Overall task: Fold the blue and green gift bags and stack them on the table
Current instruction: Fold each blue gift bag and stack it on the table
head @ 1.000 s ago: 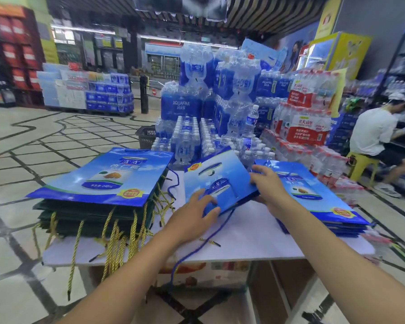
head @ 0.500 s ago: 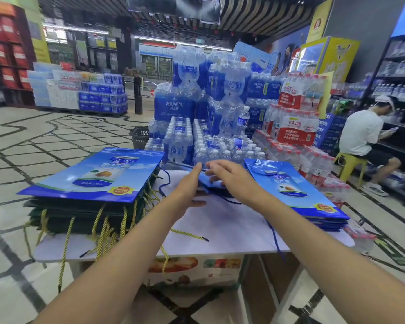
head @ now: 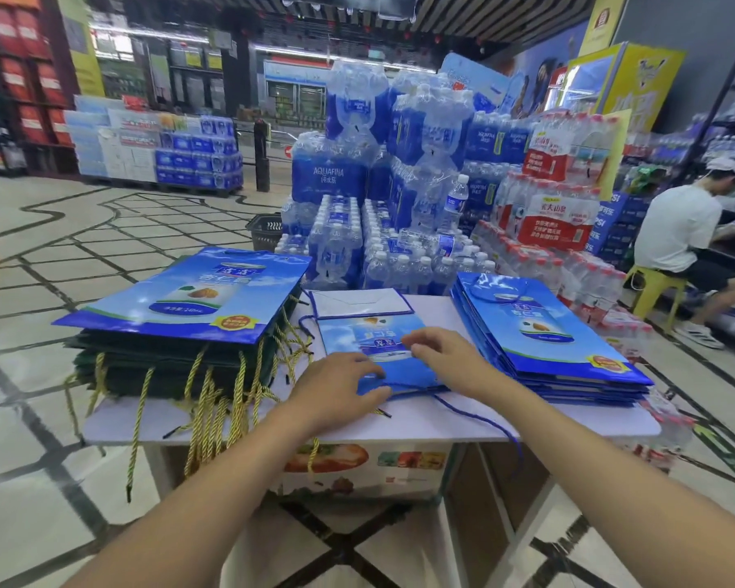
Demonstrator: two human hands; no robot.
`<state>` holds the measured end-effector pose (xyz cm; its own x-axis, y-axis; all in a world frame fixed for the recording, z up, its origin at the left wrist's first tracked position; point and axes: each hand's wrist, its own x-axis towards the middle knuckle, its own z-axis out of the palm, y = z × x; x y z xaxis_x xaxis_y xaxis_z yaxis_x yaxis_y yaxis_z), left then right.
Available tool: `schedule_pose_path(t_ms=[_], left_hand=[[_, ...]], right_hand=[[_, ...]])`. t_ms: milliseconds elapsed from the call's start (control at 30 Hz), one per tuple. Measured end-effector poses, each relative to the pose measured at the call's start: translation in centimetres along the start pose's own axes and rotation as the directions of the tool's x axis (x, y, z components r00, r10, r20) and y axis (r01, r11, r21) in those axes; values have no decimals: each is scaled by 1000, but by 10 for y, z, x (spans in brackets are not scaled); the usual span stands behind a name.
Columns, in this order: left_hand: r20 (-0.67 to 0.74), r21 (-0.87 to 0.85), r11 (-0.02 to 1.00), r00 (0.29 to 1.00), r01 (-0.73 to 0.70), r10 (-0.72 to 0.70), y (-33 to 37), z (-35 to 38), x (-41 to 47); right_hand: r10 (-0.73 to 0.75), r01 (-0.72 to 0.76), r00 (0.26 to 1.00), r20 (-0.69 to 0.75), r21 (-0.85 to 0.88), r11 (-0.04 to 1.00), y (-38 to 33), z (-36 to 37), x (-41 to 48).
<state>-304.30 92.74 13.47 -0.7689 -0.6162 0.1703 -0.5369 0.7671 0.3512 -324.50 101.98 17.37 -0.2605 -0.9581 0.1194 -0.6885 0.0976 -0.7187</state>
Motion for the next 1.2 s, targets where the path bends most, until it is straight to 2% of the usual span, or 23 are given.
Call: schedule_pose_path(t_ms=[67, 167, 300, 367, 433, 467, 533, 600, 700, 800, 867, 933, 1033, 1133, 1200], left_hand=[[35, 28, 999, 999, -28, 27, -5, -2, -5], [39, 33, 999, 999, -39, 37, -11, -1, -4], [-11, 33, 999, 999, -42, 42, -14, 10, -2], [-28, 13, 997, 997, -74, 74, -16, 13, -2], [-46, -8, 994, 993, -108, 108, -16, 14, -2], [-58, -24, 993, 992, -117, 115, -16, 14, -3], [-87, -54, 992, 990, -113, 108, -15, 14, -4], [-129, -69, 992, 987, -107, 97, -18, 15, -4], [-173, -171, 981, 983, -90, 60, -20, 14, -2], [-199, -341, 938, 980, -55, -15, -22, 15, 0], [-205, -391, 920, 973, 17, -105, -24, 16, 1], [-189, -409, 908, 966, 86, -177, -26, 18, 2], [-180, -408, 908, 967, 92, -178, -25, 16, 1], [-226, -316, 948, 967, 43, -119, -24, 18, 2], [-213, -259, 965, 971, 48, -105, -24, 19, 2]], right_hand=[[-22, 22, 1000, 7, -126, 992, -3, -23, -11], [-1, 49, 992, 126, -377, 925, -7, -48, -30], [250, 66, 918, 308, -739, 671, -8, -53, -52], [309, 75, 895, 320, -794, 603, -5, -48, -58], [300, 54, 898, 321, -759, 649, -3, -45, -56], [285, 15, 906, 313, -696, 718, -3, -44, -52], [257, -107, 926, 275, -463, 880, -4, -42, -38], [242, -202, 950, 199, -200, 959, -10, -40, -21], [218, -221, 974, 55, 49, 974, -17, -37, 3], [207, -202, 978, -16, 148, 968, -9, -25, 22], [163, -160, 986, -37, 60, 985, 4, -14, 28], [94, -105, 993, -72, -163, 981, 14, -7, 25], [-67, 23, 989, -135, -302, 953, 24, 2, 19], [-184, 165, 983, -26, -342, 925, 23, 16, 19], [-200, 203, 979, 47, -380, 903, 18, 27, 21]])
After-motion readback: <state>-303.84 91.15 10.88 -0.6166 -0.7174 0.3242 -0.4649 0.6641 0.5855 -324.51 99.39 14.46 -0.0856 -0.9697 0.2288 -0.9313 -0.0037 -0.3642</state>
